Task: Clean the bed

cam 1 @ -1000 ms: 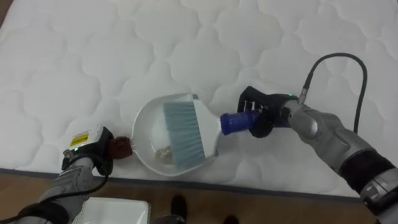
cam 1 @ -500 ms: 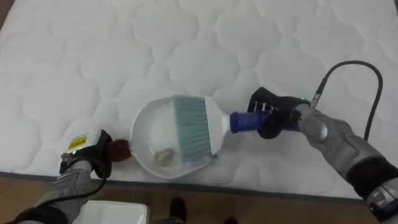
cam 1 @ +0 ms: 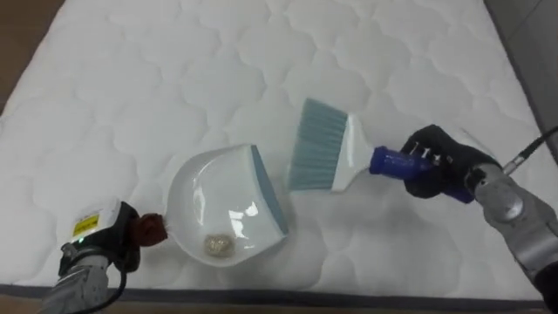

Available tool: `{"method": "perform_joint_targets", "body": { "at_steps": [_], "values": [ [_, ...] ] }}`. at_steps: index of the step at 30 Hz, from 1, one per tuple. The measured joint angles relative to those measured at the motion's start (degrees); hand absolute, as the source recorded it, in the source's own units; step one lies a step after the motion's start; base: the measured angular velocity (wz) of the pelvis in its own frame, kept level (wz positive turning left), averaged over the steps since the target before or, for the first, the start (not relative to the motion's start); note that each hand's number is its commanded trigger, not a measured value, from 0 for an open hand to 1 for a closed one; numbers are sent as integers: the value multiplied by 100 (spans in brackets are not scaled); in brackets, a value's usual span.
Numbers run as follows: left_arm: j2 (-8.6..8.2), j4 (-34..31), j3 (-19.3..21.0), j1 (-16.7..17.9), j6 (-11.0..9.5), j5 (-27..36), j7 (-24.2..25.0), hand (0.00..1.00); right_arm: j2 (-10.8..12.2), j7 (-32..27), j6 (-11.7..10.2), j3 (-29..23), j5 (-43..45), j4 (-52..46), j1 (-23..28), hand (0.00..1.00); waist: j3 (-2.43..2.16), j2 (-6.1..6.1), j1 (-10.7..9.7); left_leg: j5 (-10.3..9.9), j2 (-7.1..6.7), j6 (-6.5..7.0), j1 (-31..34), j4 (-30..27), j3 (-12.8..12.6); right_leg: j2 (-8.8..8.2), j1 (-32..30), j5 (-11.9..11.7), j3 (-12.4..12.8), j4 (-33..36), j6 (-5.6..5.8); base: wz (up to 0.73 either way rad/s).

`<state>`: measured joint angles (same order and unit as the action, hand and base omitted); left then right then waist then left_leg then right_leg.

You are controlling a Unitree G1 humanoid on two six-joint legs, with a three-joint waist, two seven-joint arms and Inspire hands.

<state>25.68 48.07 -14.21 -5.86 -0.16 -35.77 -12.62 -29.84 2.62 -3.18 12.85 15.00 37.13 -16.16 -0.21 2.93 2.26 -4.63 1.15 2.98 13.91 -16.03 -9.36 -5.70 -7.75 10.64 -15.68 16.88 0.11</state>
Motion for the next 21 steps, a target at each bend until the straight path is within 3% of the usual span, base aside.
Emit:
{"method": "perform_joint_targets", "body": {
  "at_steps": [8,14,19,21],
  "values": [
    [-57,-677,260,623,19,26,238,100,10,-535,72,-409,-803,-2,96,0,9,-36,-82,7,6,-63,-279,153,39,61,351,16,-62,-159,-23,6],
    [-188,-1332,530,1010,78,21,538,100,67,-1182,75,-890,-1256,-158,205,0,10,-34,-227,-19,-54,-107,-339,111,269,119,757,-3,-489,-466,-22,35],
    [-309,-1545,586,1005,128,22,722,100,158,-1636,69,-1197,-1640,-233,466,0,12,-27,-392,-2,-68,-58,-355,8,-67,-1,1126,206,-1123,-418,12,67],
    [-453,-1548,631,969,185,41,845,100,165,-1860,78,-1215,-2032,-233,598,0,19,-34,-504,-5,61,49,-300,-98,-702,-48,1295,355,-1579,-414,20,87]
  ]
}}
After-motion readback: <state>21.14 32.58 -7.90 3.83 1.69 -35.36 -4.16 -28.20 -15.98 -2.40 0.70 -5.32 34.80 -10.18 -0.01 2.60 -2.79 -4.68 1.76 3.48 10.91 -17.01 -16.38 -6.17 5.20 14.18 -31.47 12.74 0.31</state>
